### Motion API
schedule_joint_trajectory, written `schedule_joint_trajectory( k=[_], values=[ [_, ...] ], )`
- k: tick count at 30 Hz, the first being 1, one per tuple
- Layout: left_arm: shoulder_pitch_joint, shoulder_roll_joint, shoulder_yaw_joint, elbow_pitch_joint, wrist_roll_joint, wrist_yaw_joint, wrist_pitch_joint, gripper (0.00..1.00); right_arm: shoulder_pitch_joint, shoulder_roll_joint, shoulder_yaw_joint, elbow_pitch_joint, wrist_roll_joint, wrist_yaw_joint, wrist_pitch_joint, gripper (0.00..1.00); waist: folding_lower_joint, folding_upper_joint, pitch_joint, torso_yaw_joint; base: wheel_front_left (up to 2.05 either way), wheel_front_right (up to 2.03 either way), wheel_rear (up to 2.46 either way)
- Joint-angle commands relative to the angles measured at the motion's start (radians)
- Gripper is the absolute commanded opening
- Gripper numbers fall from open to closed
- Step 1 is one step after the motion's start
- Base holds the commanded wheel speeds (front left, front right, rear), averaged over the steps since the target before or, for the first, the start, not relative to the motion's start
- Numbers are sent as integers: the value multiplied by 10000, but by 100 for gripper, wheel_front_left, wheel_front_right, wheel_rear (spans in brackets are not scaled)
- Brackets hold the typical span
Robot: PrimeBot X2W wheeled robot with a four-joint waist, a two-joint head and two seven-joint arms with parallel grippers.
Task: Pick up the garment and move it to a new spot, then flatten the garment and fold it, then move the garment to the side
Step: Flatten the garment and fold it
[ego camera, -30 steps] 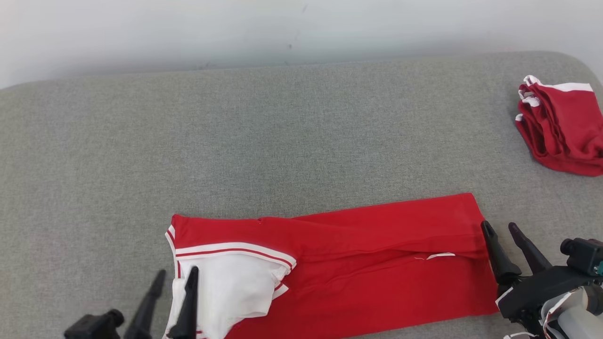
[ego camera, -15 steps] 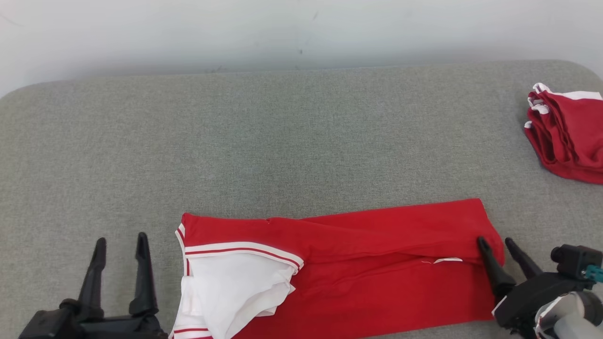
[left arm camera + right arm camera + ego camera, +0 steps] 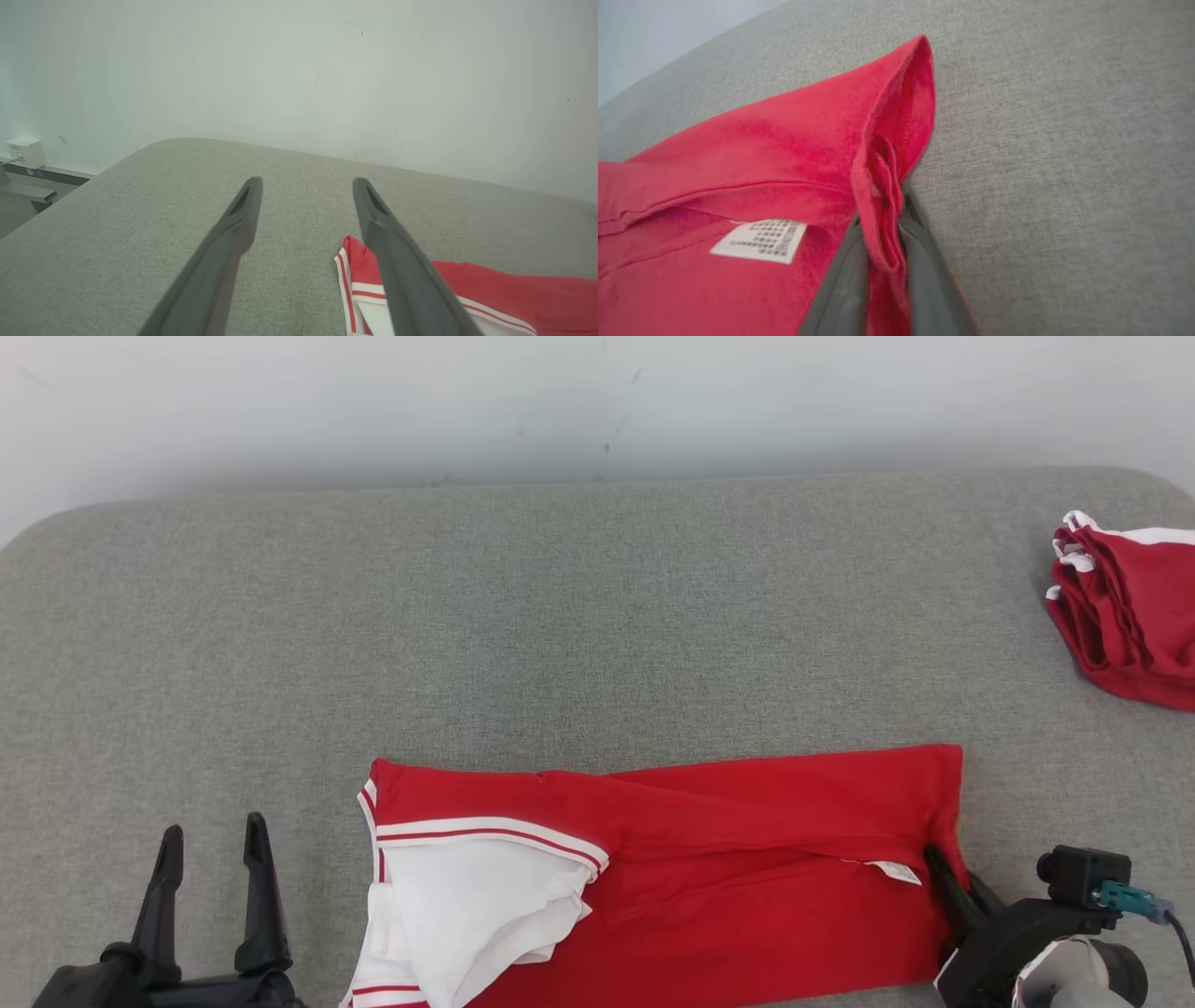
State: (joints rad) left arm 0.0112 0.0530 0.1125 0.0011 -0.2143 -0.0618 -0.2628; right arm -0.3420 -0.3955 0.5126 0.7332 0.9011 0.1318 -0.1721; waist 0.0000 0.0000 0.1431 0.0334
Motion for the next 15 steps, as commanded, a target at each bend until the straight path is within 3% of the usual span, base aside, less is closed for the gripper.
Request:
schedule_joint_trajectory(
  k=[1,15],
  values=[
    [153,-15,64,24,94,-14,-21,100,91,55,96,135,99,-28,36,0,0,0,-37,-10,0,0,0],
    [389,-26,-96,231,-12,27,-21,100,-281,-1510,-568,780,303,-30,-556,0,0,0,-641,-190,0,0,0]
  ],
)
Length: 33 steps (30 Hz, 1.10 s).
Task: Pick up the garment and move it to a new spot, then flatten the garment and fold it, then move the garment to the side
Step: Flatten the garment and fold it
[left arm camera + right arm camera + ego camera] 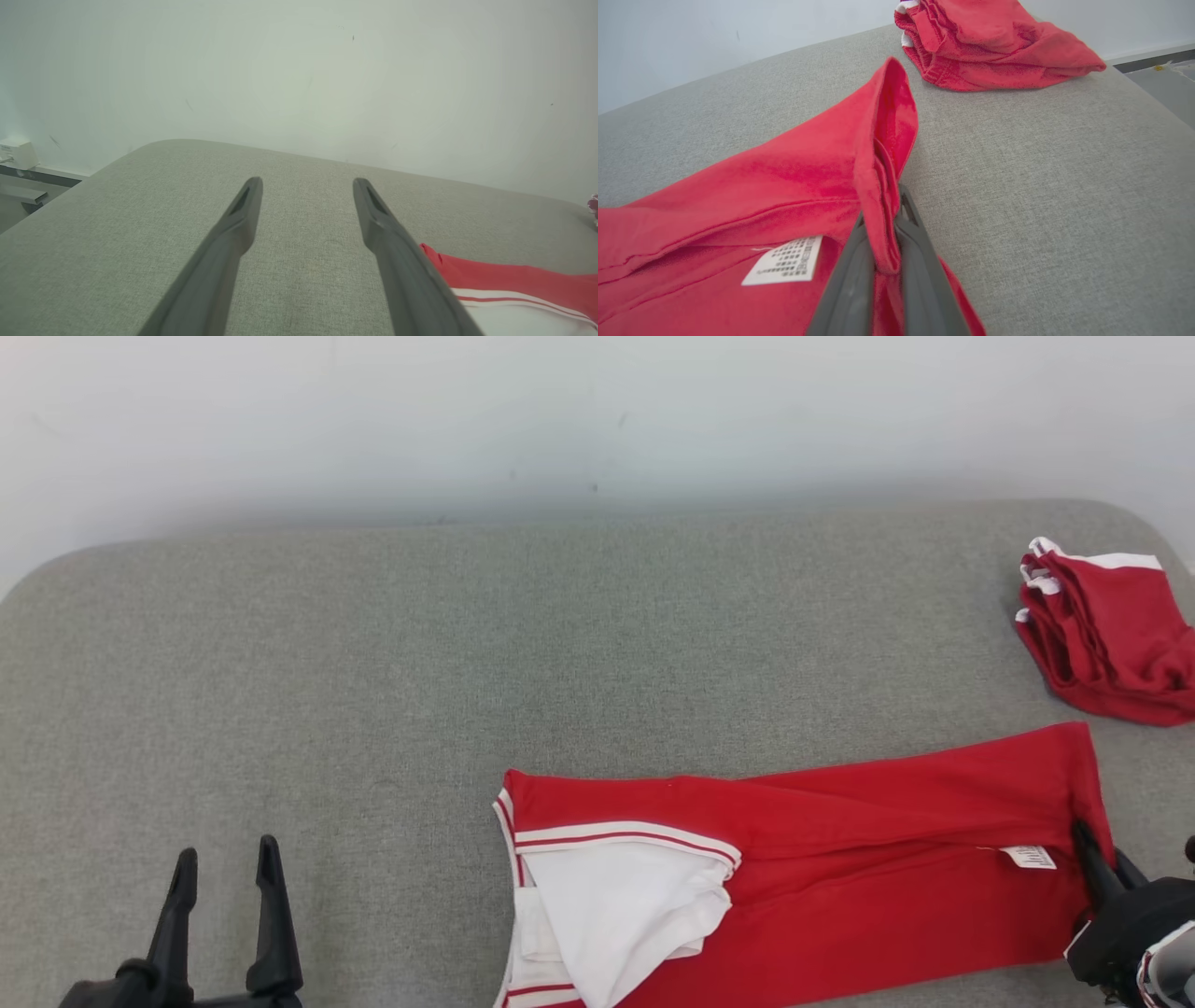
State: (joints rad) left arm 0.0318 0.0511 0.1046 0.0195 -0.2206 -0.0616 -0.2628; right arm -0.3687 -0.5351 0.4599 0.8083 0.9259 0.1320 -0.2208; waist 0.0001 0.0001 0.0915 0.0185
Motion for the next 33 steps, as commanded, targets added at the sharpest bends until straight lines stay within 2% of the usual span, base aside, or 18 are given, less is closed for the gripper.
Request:
schedule_joint_trajectory(
  k=[1,4,11,17,24,33],
  values=[
    [224,-7,-25,70,55,36,-21,100,22,-162,-74,51,65,-32,-95,0,-1,-1,-191,-57,0,0,0],
    [330,-6,36,98,31,59,-21,100,157,-107,-36,-28,-48,-32,-126,0,-1,-1,-385,-133,0,0,0],
    [493,-6,129,77,-16,129,-21,100,258,488,270,-745,-439,-30,-224,0,-1,-1,-513,-223,0,0,0],
    [554,-7,-20,92,-9,175,-21,100,400,1525,806,-1998,-1025,-30,-104,0,-1,-1,-575,-103,0,0,0],
    [362,-7,-90,241,22,30,-21,100,340,2614,1266,-3083,-1645,-30,373,0,-1,-1,-534,218,0,0,0],
    [151,-7,-159,386,-56,26,-21,100,510,3908,1925,-3644,-2180,-31,980,0,-1,-1,-441,627,0,0,0]
  ],
)
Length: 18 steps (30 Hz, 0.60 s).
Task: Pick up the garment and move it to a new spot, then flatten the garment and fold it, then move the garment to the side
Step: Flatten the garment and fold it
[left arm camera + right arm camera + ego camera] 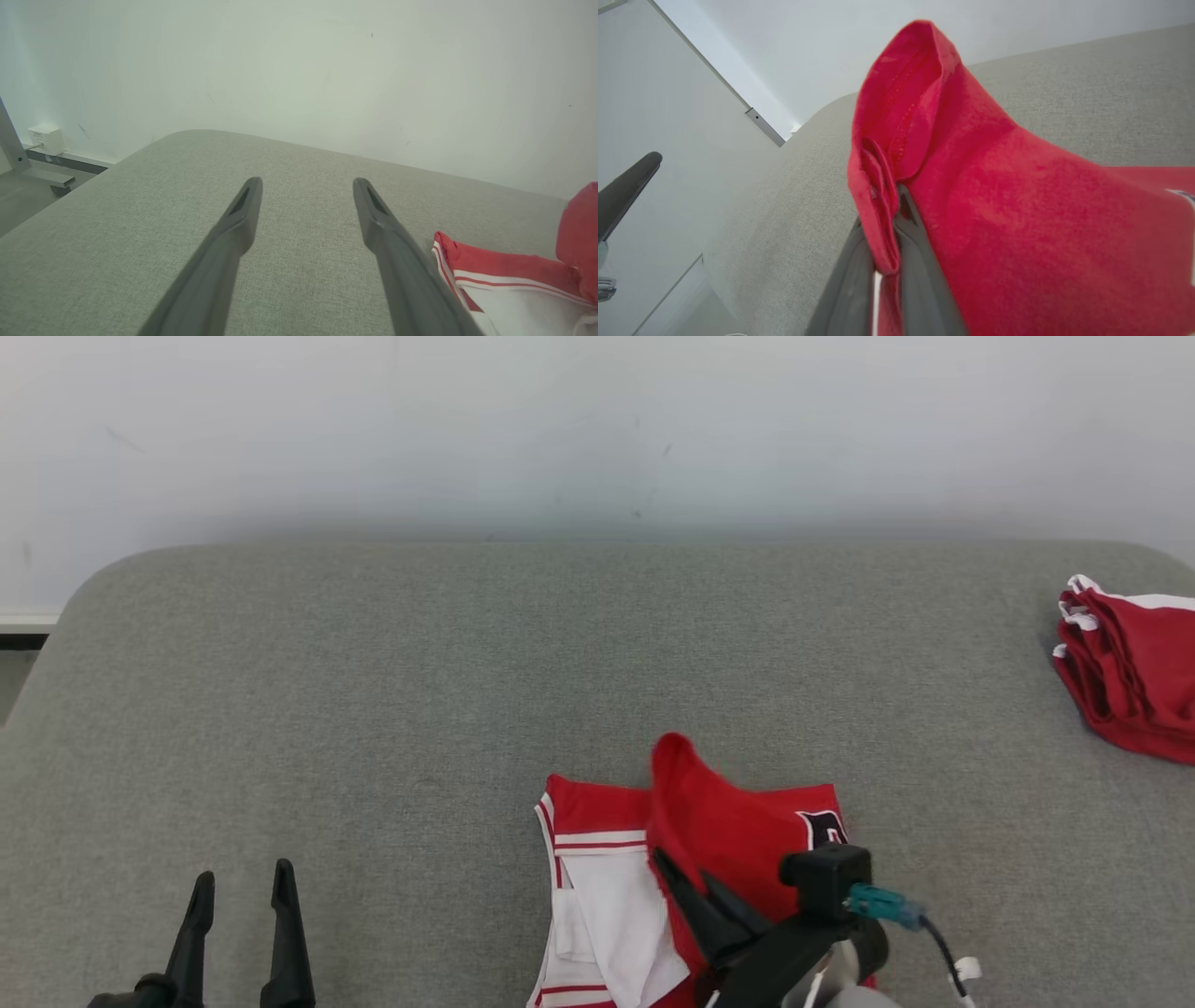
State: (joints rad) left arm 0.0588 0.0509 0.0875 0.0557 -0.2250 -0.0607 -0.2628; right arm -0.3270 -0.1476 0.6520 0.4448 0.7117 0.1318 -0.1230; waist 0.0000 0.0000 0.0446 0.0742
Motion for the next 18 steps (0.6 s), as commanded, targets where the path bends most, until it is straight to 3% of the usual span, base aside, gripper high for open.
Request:
schedule_joint_trajectory(
  k=[1,12,13,14,15,18],
  values=[
    [-131,-4,13,46,-18,7,-21,100,84,141,53,38,-97,-29,42,0,0,0,33,111,0,0,0],
    [-321,-6,-157,174,-80,27,-21,100,-411,890,451,1080,-338,-29,-341,0,0,0,106,415,0,0,0],
    [-335,-6,-168,191,-89,29,-21,100,-460,903,490,1164,-372,-29,-473,30,0,0,115,425,0,0,0],
    [-351,-4,-180,202,-99,30,-21,100,-486,918,515,1252,-345,-29,-597,95,0,0,123,427,0,0,0],
    [-352,-6,-187,202,-108,39,-21,100,-510,931,566,1324,-270,-29,-650,100,0,0,130,415,0,0,0],
    [-320,-6,-228,183,-125,69,-21,100,-710,928,684,1242,-149,-29,-914,100,0,0,159,335,0,0,0]
  ],
)
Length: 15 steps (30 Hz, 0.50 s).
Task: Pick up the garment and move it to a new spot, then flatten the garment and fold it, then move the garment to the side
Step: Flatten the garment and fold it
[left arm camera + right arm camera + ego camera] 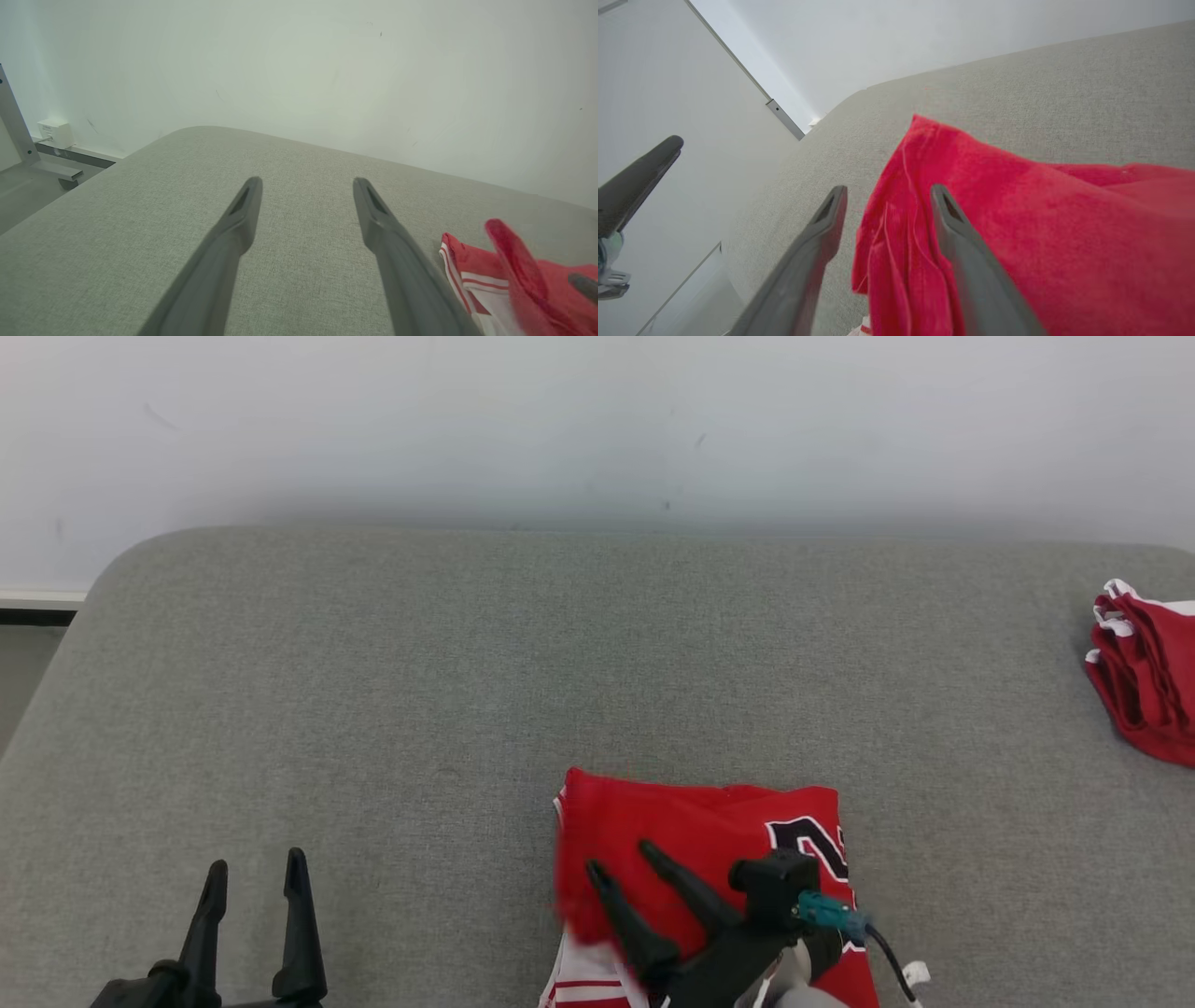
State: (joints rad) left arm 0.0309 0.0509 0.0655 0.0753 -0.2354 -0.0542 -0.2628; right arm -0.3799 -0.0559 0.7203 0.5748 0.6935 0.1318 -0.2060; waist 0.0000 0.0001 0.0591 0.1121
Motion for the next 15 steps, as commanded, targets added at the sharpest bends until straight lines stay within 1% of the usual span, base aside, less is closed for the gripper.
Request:
schedule_joint_trajectory(
  k=[1,2,5,8,12,15],
  values=[
    [-34,-4,-12,-15,-23,25,-21,100,-215,-93,-3,-113,56,-29,-186,100,0,-1,19,-83,0,0,0],
    [-34,-4,-12,-15,-23,25,-21,100,-215,-93,-3,-113,56,-29,-186,100,0,-1,19,-83,0,0,0],
    [-28,-6,-11,-16,-39,85,-21,100,-269,-542,-178,-323,43,-29,-429,100,0,-1,12,-229,0,0,0],
    [-14,-3,15,-40,-25,98,-21,100,-271,-957,-561,-690,-147,-29,-543,100,0,-1,-14,-378,0,0,0],
    [16,-4,78,-94,27,87,-21,100,60,-1544,-1530,-1449,-572,-29,-593,100,0,-1,-64,-594,0,0,0],
    [31,-3,118,-128,70,78,-20,100,579,-1746,-2471,-2183,-1022,-29,-591,100,0,-1,-98,-747,0,0,0]
  ],
)
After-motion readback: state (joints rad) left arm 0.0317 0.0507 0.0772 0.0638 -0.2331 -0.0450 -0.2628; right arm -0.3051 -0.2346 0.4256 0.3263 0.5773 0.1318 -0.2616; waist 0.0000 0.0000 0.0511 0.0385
